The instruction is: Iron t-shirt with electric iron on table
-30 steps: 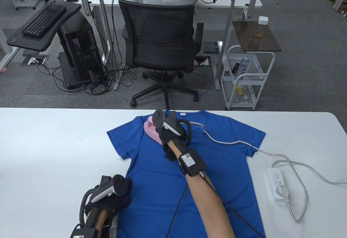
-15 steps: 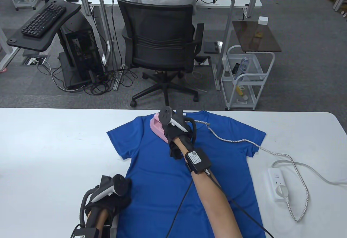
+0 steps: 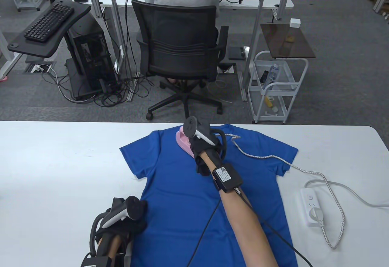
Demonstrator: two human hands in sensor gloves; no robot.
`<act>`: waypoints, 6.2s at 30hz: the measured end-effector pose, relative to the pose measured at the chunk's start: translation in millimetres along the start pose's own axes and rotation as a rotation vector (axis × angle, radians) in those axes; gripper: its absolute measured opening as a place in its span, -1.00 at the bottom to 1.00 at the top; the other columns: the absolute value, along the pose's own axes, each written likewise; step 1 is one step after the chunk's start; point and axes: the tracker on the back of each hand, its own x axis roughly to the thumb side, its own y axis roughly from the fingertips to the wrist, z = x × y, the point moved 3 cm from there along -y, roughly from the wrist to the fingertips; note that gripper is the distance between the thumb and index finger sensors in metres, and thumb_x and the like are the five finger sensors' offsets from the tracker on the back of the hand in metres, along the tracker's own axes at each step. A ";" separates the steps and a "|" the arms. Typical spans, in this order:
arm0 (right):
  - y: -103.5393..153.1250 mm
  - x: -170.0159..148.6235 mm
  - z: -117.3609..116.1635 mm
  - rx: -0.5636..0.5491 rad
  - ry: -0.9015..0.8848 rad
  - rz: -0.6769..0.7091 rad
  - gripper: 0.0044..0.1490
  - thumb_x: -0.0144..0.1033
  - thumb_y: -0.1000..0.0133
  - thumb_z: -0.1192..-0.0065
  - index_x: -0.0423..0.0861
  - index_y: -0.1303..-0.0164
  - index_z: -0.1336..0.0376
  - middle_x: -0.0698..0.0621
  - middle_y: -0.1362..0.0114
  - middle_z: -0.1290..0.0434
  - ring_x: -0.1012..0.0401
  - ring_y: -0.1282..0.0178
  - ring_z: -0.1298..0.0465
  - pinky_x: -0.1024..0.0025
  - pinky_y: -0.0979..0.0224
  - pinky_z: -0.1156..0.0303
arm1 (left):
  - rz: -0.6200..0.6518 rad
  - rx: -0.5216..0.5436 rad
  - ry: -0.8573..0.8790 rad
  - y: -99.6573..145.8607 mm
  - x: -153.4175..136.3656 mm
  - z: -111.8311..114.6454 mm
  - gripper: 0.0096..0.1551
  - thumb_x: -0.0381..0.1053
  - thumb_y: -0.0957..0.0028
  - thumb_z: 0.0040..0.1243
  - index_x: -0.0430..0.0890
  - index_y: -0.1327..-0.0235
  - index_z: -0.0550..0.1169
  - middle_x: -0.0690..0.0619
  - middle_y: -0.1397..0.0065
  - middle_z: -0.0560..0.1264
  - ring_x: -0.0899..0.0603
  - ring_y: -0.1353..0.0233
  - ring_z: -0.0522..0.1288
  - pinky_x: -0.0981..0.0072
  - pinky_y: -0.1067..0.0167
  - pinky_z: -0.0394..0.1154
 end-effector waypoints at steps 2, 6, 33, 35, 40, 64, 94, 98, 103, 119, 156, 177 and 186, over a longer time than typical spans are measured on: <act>3.1 -5.3 -0.2 -0.027 0.013 -0.020 -0.20 -0.41 -0.08 -0.18 0.13 -0.58 -0.07 -0.33 -0.45 -0.42 -0.20 -0.27 -0.54 -0.08 -0.26 -0.48 | 0.000 0.000 -0.001 0.1 -0.1 0.0 -0.14 0.26 -0.02 -0.18 0.32 -0.50 -0.23 0.07 -0.63 -0.39 -0.28 -0.63 -0.39 -0.33 -0.47 -0.25; 3.8 -13.6 -1.9 -0.085 -0.011 -0.047 -0.22 -0.39 -0.09 -0.18 0.15 -0.56 -0.09 -0.35 -0.45 -0.43 -0.21 -0.24 -0.56 -0.07 -0.24 -0.49 | 0.000 0.003 0.002 0.2 -0.2 0.3 -0.14 0.26 -0.02 -0.18 0.32 -0.50 -0.23 0.07 -0.63 -0.39 -0.28 -0.63 -0.40 -0.33 -0.47 -0.25; 17.9 -12.4 3.4 0.069 0.177 -0.015 -0.14 -0.32 -0.13 -0.22 -0.04 -0.65 0.01 -0.38 -0.48 -0.40 -0.20 -0.24 -0.57 -0.02 -0.21 -0.51 | -0.005 0.000 0.013 1.3 -0.6 1.5 -0.14 0.26 -0.03 -0.19 0.32 -0.50 -0.25 0.08 -0.63 -0.40 -0.27 -0.63 -0.41 -0.33 -0.47 -0.27; 18.0 -12.0 4.0 0.069 0.176 -0.018 -0.15 -0.33 -0.13 -0.22 -0.04 -0.65 0.01 -0.38 -0.48 -0.40 -0.20 -0.24 -0.57 -0.02 -0.21 -0.51 | -0.005 0.001 0.013 1.3 -0.6 1.5 -0.14 0.26 -0.03 -0.19 0.32 -0.50 -0.24 0.08 -0.63 -0.40 -0.27 -0.63 -0.41 -0.33 -0.47 -0.27; 3.3 -14.6 5.8 0.057 0.122 -0.033 -0.16 -0.35 -0.11 -0.24 0.00 -0.62 -0.02 -0.37 -0.48 -0.41 -0.20 -0.25 -0.57 -0.03 -0.23 -0.51 | -0.006 0.000 0.012 1.4 -0.7 1.6 -0.14 0.26 -0.03 -0.19 0.32 -0.50 -0.25 0.08 -0.63 -0.40 -0.27 -0.63 -0.41 -0.33 -0.47 -0.27; 20.9 -48.6 11.1 0.010 0.159 -0.107 -0.13 -0.30 -0.05 -0.31 0.10 -0.59 -0.04 -0.29 -0.42 -0.46 -0.12 -0.21 -0.62 0.04 -0.20 -0.59 | 0.001 -0.015 -0.035 0.9 1.2 -0.7 -0.13 0.27 -0.04 -0.20 0.30 -0.50 -0.26 0.04 -0.63 -0.40 -0.30 -0.63 -0.39 -0.34 -0.48 -0.24; 51.0 -59.7 8.7 0.067 0.228 -0.158 -0.18 -0.34 -0.08 -0.16 0.05 -0.57 0.03 -0.32 -0.48 -0.41 -0.16 -0.26 -0.59 0.02 -0.24 -0.54 | 0.008 -0.035 -0.046 -0.1 2.1 -2.4 -0.12 0.27 -0.05 -0.19 0.29 -0.50 -0.27 0.04 -0.63 -0.40 -0.31 -0.63 -0.39 -0.33 -0.49 -0.24; 47.5 -57.9 7.2 0.025 0.258 -0.173 -0.18 -0.34 -0.06 -0.15 0.06 -0.57 0.02 -0.32 -0.47 -0.43 -0.15 -0.24 -0.60 0.03 -0.23 -0.55 | 0.009 -0.035 -0.043 -0.3 2.2 -2.5 -0.12 0.27 -0.05 -0.19 0.29 -0.50 -0.27 0.04 -0.63 -0.40 -0.31 -0.63 -0.39 -0.33 -0.49 -0.24; 31.9 -60.3 5.9 0.001 0.259 -0.247 -0.18 -0.36 -0.07 -0.13 0.08 -0.57 0.04 -0.31 -0.49 -0.40 -0.17 -0.26 -0.58 0.00 -0.25 -0.53 | 0.007 -0.037 -0.043 -0.2 2.3 -2.6 -0.12 0.27 -0.05 -0.18 0.29 -0.50 -0.27 0.04 -0.63 -0.40 -0.31 -0.63 -0.39 -0.33 -0.49 -0.24; 28.2 -67.8 18.0 0.039 0.258 -0.290 -0.19 -0.39 -0.10 -0.13 0.05 -0.58 0.04 -0.34 -0.49 -0.40 -0.20 -0.29 -0.56 -0.06 -0.26 -0.50 | 0.019 -0.039 -0.019 -0.7 0.3 -2.0 -0.12 0.28 -0.05 -0.18 0.31 -0.50 -0.27 0.07 -0.62 -0.41 -0.28 -0.62 -0.42 -0.32 -0.48 -0.26; 58.9 -137.6 28.8 -0.010 0.175 -0.355 -0.18 -0.32 -0.05 -0.19 0.09 -0.58 -0.05 -0.32 -0.36 -0.49 -0.16 -0.15 -0.61 0.04 -0.18 -0.54 | 0.019 -0.039 -0.027 -0.5 -0.1 -3.3 -0.12 0.29 -0.05 -0.17 0.31 -0.50 -0.27 0.06 -0.62 -0.41 -0.28 -0.63 -0.41 -0.33 -0.49 -0.25; 26.5 -159.6 26.5 -0.045 0.128 -0.483 -0.17 -0.31 -0.06 -0.17 0.17 -0.57 0.01 -0.31 -0.39 -0.46 -0.18 -0.23 -0.55 -0.05 -0.23 -0.49 | 0.022 -0.035 -0.019 -0.6 -0.7 -3.2 -0.12 0.29 -0.04 -0.16 0.31 -0.50 -0.26 0.06 -0.63 -0.40 -0.28 -0.63 -0.41 -0.33 -0.48 -0.25; 24.3 -174.2 24.3 -0.050 0.191 -0.474 -0.18 -0.32 -0.08 -0.12 0.15 -0.57 0.05 -0.28 -0.47 -0.40 -0.19 -0.25 -0.53 -0.05 -0.24 -0.48 | 0.029 -0.007 -0.023 -0.9 -2.5 -3.6 -0.05 0.30 -0.01 -0.14 0.31 -0.48 -0.32 0.08 -0.63 -0.38 -0.27 -0.63 -0.38 -0.32 -0.49 -0.24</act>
